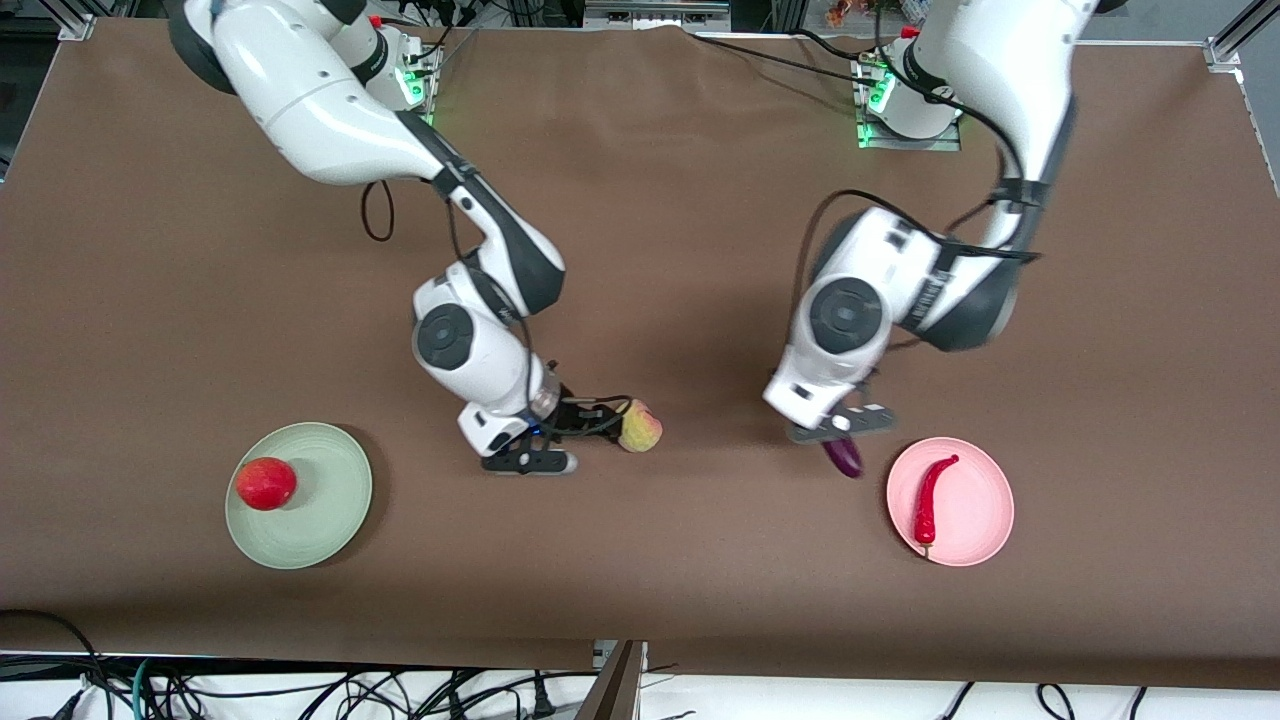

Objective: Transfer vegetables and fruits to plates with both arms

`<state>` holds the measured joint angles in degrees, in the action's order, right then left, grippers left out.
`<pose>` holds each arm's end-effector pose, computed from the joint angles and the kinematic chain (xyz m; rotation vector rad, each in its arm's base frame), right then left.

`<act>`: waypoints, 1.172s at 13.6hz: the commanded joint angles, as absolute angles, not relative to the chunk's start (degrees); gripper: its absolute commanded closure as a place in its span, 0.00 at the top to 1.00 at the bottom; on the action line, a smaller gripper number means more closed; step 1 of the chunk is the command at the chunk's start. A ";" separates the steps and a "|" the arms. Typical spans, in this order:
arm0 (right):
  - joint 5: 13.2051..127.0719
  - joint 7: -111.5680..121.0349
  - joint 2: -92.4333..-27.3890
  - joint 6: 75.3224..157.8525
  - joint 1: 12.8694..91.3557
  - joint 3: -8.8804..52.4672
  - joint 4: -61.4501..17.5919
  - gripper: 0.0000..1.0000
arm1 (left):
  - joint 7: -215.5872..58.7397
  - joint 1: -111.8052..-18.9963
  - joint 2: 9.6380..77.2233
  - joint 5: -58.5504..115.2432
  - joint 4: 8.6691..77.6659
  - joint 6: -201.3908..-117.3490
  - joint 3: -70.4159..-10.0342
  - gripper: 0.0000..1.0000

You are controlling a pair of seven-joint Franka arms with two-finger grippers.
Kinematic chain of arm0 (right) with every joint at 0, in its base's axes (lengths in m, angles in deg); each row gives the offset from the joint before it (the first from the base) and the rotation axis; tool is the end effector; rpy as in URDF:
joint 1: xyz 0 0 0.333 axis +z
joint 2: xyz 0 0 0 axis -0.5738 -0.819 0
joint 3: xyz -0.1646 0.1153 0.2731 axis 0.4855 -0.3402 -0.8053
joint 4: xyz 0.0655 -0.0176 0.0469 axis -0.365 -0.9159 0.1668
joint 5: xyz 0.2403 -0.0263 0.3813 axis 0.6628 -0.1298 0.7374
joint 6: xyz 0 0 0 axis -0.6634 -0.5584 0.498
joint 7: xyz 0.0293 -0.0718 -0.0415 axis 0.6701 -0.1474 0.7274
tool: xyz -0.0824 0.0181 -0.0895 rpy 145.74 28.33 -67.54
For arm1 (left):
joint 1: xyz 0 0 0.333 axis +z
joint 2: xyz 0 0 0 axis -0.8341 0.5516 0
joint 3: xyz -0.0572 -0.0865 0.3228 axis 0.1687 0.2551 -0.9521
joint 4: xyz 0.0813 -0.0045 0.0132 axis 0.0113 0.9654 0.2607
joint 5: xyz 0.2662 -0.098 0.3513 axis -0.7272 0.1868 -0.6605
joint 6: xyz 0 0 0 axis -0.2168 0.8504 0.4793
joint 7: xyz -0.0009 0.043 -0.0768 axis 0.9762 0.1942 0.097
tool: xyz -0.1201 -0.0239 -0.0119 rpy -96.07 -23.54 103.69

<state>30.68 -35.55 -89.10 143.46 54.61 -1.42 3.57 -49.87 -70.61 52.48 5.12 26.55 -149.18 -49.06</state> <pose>0.7158 0.4586 0.2088 -2.7865 0.1243 -0.2040 0.7101 -0.2633 0.3003 -2.9266 -0.1874 0.1337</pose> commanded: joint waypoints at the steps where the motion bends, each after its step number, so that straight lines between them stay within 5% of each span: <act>1: 30.13 -39.23 -90.50 147.38 59.69 3.15 4.06 1.00 | -59.79 -63.94 51.82 3.01 26.43 -148.55 -48.79 0.00; 10: 30.04 -42.84 -94.27 155.03 66.04 7.99 4.32 0.98 | -74.41 -53.19 58.40 2.48 26.51 -164.53 -48.79 0.00; 11: 30.04 -42.84 -94.37 155.82 66.74 8.86 4.32 0.79 | -75.37 -52.75 59.46 1.96 26.51 -166.55 -48.79 0.00; 12: 30.13 -42.66 -94.37 155.92 67.26 9.92 4.32 0.42 | -75.82 -52.40 60.43 1.87 26.51 -168.23 -48.79 0.00; 13: 30.13 -42.49 -94.19 155.83 67.27 10.10 4.32 0.27 | -75.82 -52.31 60.96 1.78 26.51 -169.29 -48.79 0.00; 16: 30.04 -41.35 -92.71 154.17 66.48 11.59 4.41 0.25 | -75.82 -52.13 62.37 1.78 26.42 -172.19 -49.06 0.00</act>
